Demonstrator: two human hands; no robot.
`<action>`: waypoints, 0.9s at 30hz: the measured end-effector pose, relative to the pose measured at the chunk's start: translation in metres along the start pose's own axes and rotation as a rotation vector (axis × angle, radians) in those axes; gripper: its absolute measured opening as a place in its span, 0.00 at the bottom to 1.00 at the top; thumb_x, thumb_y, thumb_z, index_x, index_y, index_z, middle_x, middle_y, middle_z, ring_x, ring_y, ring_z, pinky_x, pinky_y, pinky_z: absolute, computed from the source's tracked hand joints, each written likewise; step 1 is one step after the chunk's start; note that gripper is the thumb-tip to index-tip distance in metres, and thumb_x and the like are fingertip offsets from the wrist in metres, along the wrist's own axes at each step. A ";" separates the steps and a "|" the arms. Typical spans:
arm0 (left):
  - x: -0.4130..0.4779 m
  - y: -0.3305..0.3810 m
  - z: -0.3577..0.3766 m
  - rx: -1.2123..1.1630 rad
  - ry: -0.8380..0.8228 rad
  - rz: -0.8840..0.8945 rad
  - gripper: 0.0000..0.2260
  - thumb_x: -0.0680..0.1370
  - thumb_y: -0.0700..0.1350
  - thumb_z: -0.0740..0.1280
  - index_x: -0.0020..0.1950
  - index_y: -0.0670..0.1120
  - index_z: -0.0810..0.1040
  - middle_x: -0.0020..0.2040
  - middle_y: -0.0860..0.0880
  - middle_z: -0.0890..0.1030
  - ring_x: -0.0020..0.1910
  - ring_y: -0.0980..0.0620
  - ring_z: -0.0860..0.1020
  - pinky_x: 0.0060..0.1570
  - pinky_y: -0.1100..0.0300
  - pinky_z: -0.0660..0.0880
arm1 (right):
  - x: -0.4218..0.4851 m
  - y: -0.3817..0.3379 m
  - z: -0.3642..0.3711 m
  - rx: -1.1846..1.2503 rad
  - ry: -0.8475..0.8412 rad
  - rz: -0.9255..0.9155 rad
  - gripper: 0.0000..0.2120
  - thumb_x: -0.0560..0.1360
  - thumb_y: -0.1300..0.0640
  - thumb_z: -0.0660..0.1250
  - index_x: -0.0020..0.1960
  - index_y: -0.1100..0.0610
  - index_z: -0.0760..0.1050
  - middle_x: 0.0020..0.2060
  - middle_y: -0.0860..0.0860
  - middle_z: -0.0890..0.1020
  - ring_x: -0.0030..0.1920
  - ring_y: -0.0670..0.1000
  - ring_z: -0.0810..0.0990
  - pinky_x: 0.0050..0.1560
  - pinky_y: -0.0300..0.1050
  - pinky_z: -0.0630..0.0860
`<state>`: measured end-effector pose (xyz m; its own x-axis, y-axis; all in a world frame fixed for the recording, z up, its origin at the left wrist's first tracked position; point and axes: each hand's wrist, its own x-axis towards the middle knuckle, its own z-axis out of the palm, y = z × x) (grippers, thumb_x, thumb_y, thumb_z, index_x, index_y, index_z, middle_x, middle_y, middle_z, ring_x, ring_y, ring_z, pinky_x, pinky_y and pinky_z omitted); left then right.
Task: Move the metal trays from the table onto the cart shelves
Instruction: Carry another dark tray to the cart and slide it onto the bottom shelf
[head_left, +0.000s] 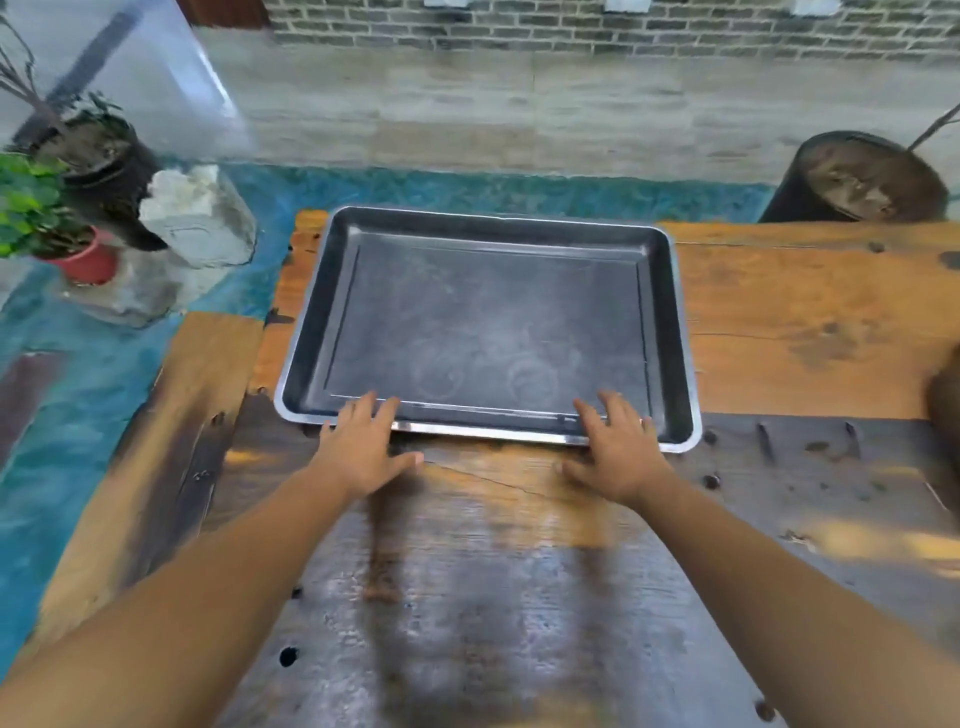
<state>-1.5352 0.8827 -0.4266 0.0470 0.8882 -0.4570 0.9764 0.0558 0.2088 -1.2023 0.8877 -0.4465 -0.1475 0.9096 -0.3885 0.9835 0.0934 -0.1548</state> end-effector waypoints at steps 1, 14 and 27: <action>0.008 0.000 0.002 0.006 -0.008 -0.016 0.43 0.73 0.67 0.67 0.80 0.50 0.53 0.80 0.45 0.52 0.79 0.44 0.49 0.74 0.38 0.55 | 0.011 0.004 0.000 -0.019 -0.018 -0.010 0.45 0.70 0.31 0.64 0.79 0.47 0.50 0.79 0.54 0.49 0.79 0.57 0.46 0.75 0.65 0.50; 0.054 -0.011 0.037 0.122 -0.130 -0.098 0.53 0.59 0.85 0.39 0.80 0.61 0.45 0.81 0.52 0.40 0.80 0.44 0.43 0.72 0.31 0.47 | 0.039 0.030 0.034 -0.037 -0.178 0.042 0.56 0.57 0.14 0.38 0.78 0.41 0.36 0.79 0.52 0.35 0.78 0.57 0.36 0.74 0.68 0.48; -0.058 -0.027 0.093 0.171 -0.197 -0.094 0.54 0.58 0.85 0.36 0.80 0.60 0.41 0.81 0.51 0.38 0.80 0.43 0.43 0.70 0.30 0.53 | -0.077 0.006 0.068 0.056 -0.267 0.074 0.56 0.58 0.15 0.45 0.79 0.40 0.39 0.79 0.49 0.36 0.78 0.55 0.35 0.74 0.67 0.45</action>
<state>-1.5446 0.7868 -0.4862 -0.0213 0.7760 -0.6303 0.9990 0.0410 0.0168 -1.1919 0.7910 -0.4796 -0.1053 0.7736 -0.6248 0.9864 0.0016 -0.1642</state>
